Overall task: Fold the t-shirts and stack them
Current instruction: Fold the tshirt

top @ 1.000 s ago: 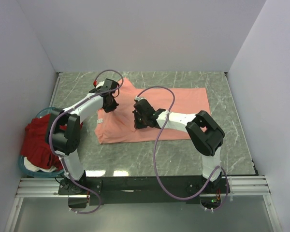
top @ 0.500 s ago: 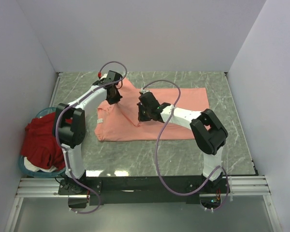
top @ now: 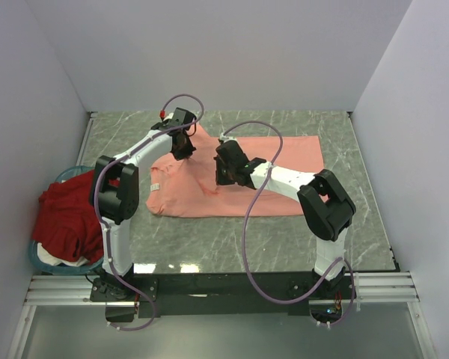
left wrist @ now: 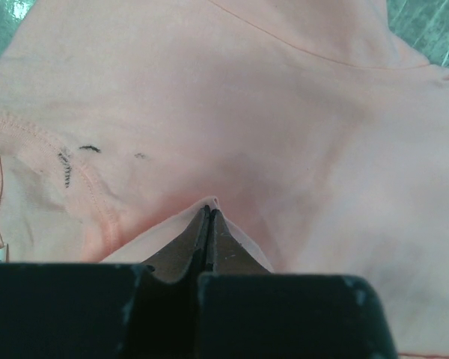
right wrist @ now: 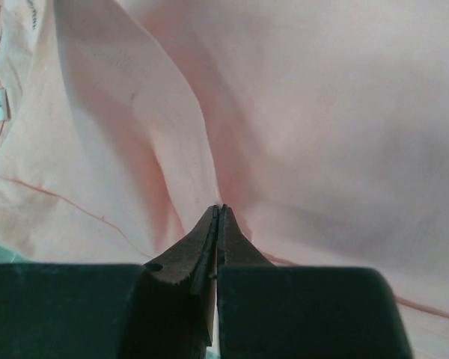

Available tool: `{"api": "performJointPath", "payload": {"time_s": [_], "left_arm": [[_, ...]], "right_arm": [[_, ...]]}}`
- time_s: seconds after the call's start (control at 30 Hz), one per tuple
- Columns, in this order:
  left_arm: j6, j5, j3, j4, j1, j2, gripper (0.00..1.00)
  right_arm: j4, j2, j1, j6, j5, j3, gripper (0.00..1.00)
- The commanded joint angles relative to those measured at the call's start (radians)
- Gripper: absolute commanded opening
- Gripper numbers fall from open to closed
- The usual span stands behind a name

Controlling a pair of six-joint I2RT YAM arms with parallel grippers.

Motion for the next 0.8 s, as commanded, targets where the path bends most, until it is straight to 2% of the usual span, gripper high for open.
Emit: {"api": "performJointPath", "payload": {"time_s": [0.0, 0.57, 0.67, 0.77], "left_arm": [[0.022, 0.000, 0.031, -0.004, -0.003, -0.003, 0.01], [0.021, -0.016, 0.004, 0.013, -0.003, 0.002, 0.01], [0.028, -0.013, 0.002, 0.019, -0.001, -0.002, 0.08], [0.037, -0.009, 0.007, 0.025, 0.008, -0.013, 0.24]], "right_arm": [[0.019, -0.027, -0.006, -0.009, 0.061, 0.022, 0.00], [-0.043, 0.045, -0.043, -0.062, 0.087, 0.135, 0.00], [-0.061, 0.059, -0.046, -0.069, 0.093, 0.148, 0.00], [-0.087, 0.056, -0.062, -0.078, 0.099, 0.162, 0.16]]}}
